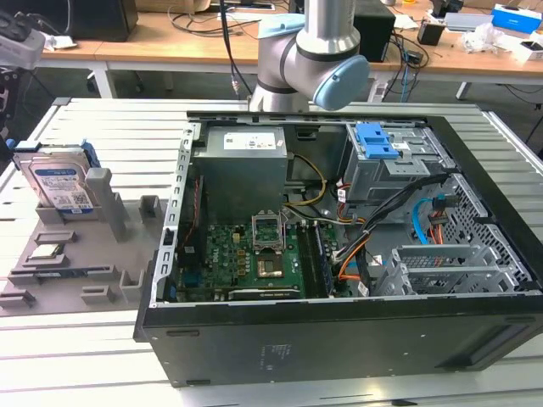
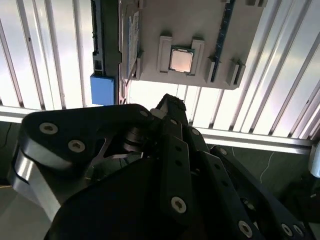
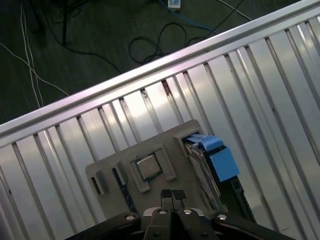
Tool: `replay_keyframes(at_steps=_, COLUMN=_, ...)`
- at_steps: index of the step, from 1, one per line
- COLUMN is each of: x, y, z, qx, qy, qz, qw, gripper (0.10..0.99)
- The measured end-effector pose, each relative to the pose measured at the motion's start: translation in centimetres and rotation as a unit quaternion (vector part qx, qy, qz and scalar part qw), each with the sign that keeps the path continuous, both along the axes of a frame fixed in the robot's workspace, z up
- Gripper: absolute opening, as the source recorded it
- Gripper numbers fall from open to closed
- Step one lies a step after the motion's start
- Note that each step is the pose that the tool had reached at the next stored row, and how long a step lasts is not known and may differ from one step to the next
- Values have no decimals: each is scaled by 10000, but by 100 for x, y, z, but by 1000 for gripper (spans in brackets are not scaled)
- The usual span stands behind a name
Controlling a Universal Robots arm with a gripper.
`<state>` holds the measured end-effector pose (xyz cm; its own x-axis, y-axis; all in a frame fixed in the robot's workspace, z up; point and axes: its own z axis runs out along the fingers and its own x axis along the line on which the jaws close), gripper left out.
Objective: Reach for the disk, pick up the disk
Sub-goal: 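Pick up the disk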
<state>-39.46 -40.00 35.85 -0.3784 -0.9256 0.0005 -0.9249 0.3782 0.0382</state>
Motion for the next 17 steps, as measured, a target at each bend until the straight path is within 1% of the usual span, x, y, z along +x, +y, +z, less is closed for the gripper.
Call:
replay_keyframes(at_steps=5, x=0, y=0, z=0, qx=0, qy=0, qz=215, qw=9998, gripper=102)
replay_keyframes(at_steps=6, x=0, y=0, z=0, qx=0, qy=0, qz=304, qw=9995, gripper=102)
replay_keyframes(at_steps=9, x=0, y=0, z=0, qx=0, qy=0, qz=440, qw=9990, gripper=102)
replay_keyframes(at_steps=13, x=0, y=0, z=0, qx=0, qy=0, qz=688, qw=9976, gripper=102)
replay_keyframes(at_steps=15, x=0, y=0, z=0, qx=0, qy=0, qz=838, qw=9965, gripper=102)
replay_keyframes(at_steps=17, x=0, y=0, z=0, qx=0, qy=0, qz=1036, qw=9946, gripper=102)
